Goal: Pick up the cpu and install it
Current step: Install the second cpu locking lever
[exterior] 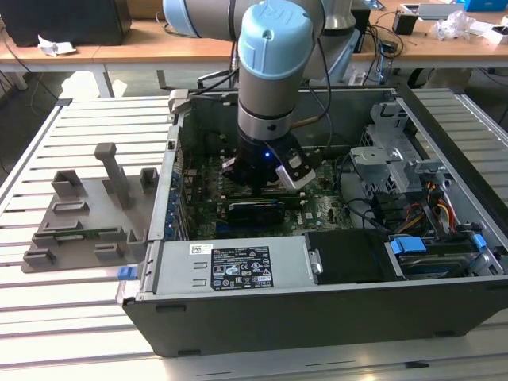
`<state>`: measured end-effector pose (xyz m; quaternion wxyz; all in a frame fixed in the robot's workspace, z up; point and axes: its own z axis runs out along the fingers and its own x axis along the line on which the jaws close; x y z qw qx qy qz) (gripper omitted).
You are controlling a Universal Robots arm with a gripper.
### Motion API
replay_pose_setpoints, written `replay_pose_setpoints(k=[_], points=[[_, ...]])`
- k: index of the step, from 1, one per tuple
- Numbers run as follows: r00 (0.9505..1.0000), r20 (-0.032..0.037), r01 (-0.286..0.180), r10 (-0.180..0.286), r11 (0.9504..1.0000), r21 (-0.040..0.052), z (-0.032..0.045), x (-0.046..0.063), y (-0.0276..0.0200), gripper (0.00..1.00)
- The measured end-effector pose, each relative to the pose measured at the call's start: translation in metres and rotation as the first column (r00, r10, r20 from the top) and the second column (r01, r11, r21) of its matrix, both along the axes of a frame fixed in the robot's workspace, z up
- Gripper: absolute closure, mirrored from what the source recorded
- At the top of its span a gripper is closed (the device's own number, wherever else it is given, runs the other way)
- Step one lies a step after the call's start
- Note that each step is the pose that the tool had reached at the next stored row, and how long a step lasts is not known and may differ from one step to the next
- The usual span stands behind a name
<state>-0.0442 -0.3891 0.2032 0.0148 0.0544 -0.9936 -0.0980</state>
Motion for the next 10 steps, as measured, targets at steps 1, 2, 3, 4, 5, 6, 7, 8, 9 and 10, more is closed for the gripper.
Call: replay_pose_setpoints(k=[1, 2, 3, 4, 5, 6, 7, 8, 9, 10], points=[[1.0, -0.0001, 0.0, 0.0, 1.0, 0.0025, -0.0016, -0.003, -0.0001, 0.89], [1.0, 0.0, 0.0, 0.0, 1.0, 0.005, -0.0019, -0.006, 0.0, 0.89], [1.0, 0.0001, 0.0, 0.0, 1.0, 0.0059, -0.0019, -0.008, 0.0, 0.89], [1.0, 0.0, 0.0, 0.0, 1.0, 0.0087, -0.0021, -0.01, 0.0, 0.89], [1.0, 0.0002, 0.0, 0.0, 0.9999, 0.0168, -0.0026, -0.013, 0.0, 0.89], [1.0, 0.0001, 0.0, 0.0, 0.9997, 0.0226, -0.0027, -0.015, 0.0, 0.89], [1.0, 0.0001, 0.0, 0.0, 0.9996, 0.0265, -0.0028, -0.016, 0.0, 0.89], [1.0, 0.0033, -0.001, 0.001, 0.9991, 0.0422, -0.0026, -0.022, -0.0001, 0.89], [1.0, 0.0008, -0.001, 0.001, 0.9991, 0.0428, -0.0018, -0.013, -0.0046, 0.89], [1.0, 0.0007, -0.001, 0.001, 0.9991, 0.0429, -0.0016, -0.013, -0.0055, 0.89]])
